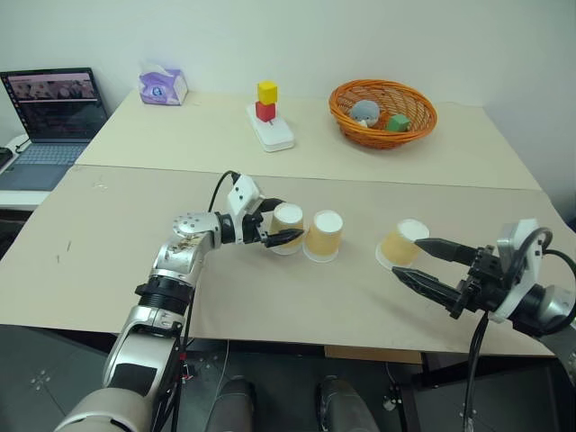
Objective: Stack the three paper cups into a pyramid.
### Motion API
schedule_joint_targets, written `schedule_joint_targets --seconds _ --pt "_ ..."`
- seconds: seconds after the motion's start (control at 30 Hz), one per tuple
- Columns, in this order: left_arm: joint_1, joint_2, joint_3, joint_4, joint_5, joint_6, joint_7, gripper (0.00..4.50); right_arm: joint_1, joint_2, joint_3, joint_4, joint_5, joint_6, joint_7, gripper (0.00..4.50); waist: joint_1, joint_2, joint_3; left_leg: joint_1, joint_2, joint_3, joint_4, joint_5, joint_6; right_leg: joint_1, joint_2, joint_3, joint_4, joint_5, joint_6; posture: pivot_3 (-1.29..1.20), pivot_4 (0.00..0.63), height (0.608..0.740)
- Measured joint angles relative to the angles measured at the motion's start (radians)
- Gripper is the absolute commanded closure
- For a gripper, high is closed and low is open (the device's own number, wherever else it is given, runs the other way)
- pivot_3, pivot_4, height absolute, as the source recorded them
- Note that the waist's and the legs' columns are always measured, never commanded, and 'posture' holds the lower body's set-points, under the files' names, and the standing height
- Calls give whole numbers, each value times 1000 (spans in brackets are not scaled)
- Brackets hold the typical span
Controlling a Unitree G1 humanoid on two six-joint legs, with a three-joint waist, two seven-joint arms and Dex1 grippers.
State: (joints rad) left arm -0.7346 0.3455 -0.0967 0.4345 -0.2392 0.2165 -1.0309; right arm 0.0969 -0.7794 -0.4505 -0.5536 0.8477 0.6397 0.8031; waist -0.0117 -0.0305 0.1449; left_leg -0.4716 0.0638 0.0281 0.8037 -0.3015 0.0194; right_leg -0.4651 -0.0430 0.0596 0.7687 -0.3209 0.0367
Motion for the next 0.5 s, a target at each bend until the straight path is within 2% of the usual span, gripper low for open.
schedule_joint_targets --seconds 0.27,0.37,0.5 --pt "0 -5 7 -18 -4 16 24 11 0 0 -1 -3 0 0 -3 0 0 0 0 0 0 0 0 0 0 0 0 0 0 0 0 0 150 666" --pt "-17 -18 46 -22 -38 55 60 11 0 0 -1 -4 1 0 -4 0 0 0 0 0 0 0 0 0 0 0 0 0 0 0 0 0 150 666" --pt "-96 -56 162 -107 -157 209 173 11 1 0 -11 -4 16 0 -10 0 1 0 0 -1 0 -1 0 0 0 0 0 0 0 0 0 0 150 666"
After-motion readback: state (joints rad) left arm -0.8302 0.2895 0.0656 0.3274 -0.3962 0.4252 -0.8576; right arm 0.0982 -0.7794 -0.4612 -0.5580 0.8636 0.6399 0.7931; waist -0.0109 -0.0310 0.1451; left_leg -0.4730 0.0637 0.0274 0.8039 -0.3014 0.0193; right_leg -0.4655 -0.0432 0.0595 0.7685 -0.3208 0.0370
